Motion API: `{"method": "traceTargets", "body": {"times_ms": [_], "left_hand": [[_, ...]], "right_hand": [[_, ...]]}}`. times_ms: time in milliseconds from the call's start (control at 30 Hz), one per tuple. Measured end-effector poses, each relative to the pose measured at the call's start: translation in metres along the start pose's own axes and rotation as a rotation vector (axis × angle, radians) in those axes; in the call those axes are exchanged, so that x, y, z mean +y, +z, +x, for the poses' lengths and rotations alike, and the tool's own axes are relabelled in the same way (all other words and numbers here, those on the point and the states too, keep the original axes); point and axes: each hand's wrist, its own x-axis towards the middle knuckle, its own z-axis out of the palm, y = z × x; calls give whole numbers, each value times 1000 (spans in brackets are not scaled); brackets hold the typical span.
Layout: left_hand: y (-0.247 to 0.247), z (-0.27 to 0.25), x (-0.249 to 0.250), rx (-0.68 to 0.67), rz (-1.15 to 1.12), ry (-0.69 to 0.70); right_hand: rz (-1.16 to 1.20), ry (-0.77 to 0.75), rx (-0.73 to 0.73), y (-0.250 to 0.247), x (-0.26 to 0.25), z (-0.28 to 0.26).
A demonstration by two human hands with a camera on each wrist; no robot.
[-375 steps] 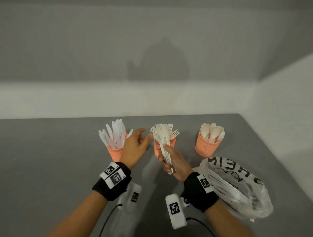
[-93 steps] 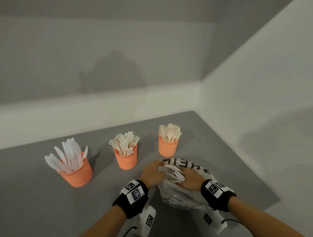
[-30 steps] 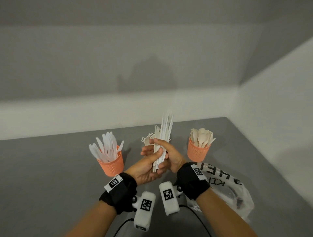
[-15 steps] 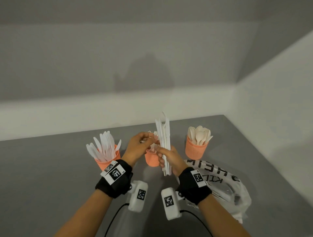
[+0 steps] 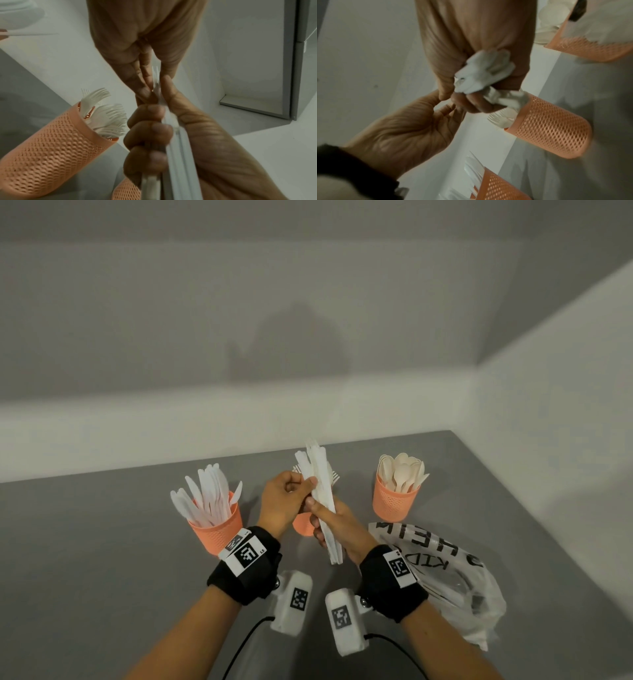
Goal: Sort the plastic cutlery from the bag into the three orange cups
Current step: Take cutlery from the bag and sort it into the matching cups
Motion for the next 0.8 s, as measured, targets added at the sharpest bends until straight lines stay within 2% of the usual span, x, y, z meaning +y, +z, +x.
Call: {"method": "traceTargets", "body": {"times_ms": [200, 400, 500, 567, 667, 800], "left_hand": [[-4, 1, -1, 19, 4, -19], [-9, -2, 0, -64, 148, 9], [-22, -5, 3, -57, 111, 12], [-37, -7, 6, 29, 54, 57], [-68, -3, 16, 227, -7, 173], [-113, 6, 35, 437, 243, 401]], "right_hand": [[155, -34, 29, -1, 1, 0], [62, -77, 72, 3, 12, 6], [53, -91, 103, 3, 17, 8], [35, -68, 132, 2, 17, 10], [35, -1, 136, 5, 20, 15], [13, 32, 83, 11, 19, 17]]}}
